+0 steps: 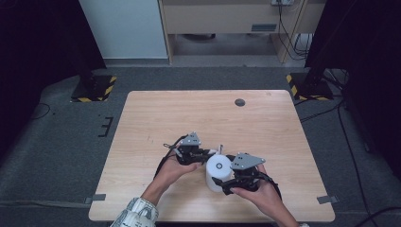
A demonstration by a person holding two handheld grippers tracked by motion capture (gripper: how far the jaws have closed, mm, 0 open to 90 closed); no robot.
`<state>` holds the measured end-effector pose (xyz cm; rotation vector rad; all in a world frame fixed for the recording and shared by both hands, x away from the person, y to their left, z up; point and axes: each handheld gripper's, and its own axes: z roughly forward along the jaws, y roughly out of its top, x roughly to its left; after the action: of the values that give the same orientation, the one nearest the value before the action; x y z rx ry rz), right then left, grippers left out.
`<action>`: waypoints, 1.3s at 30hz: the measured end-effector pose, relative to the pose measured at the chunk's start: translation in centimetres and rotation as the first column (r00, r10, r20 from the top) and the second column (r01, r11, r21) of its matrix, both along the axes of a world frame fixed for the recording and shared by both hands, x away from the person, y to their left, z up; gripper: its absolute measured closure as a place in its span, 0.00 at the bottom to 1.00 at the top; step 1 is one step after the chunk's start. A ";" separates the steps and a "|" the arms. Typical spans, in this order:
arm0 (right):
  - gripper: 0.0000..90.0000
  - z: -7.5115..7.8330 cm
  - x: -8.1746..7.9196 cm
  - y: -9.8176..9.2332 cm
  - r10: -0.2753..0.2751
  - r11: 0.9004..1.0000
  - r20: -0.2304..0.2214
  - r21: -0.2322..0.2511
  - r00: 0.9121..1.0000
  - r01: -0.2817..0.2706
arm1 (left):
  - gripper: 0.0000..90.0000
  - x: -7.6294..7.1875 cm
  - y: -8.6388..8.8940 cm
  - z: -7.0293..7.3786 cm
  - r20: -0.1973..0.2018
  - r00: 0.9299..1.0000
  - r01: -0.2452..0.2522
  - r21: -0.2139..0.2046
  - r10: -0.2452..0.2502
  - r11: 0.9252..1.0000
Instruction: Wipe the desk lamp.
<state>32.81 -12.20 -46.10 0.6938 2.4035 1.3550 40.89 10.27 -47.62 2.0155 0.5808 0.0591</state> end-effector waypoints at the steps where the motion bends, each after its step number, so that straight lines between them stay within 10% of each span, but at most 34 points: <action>1: 0.10 0.0 0.0 0.0 0.000 1.000 0.000 0.000 1.000 0.000 | 0.85 0.0 0.1 0.3 0.004 1.000 0.002 -0.005 -0.002 1.000; 10: 0.10 0.0 0.0 0.0 0.001 1.000 0.001 -0.002 1.000 -0.001 | 0.85 0.0 0.1 1.1 0.016 1.000 0.010 -0.020 -0.010 1.000; 23: 0.10 0.0 0.0 0.0 0.005 1.000 -0.001 -0.003 1.000 -0.005 | 0.85 0.4 -1.0 -2.1 -0.031 0.999 0.026 0.070 -0.024 0.997; 35: 0.10 0.0 0.0 0.0 0.004 1.000 -0.001 -0.005 1.000 -0.004 | 0.85 0.2 -0.7 -1.1 -0.006 1.000 0.025 0.038 -0.025 0.999; 39: 0.10 0.0 0.0 0.0 0.004 1.000 -0.001 -0.005 1.000 -0.004 | 0.85 0.3 -1.0 -2.2 -0.017 0.999 0.030 0.095 -0.029 0.995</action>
<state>32.78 -12.20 -46.05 0.6887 2.4098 1.3498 41.16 9.22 -49.82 2.1186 0.5673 0.0547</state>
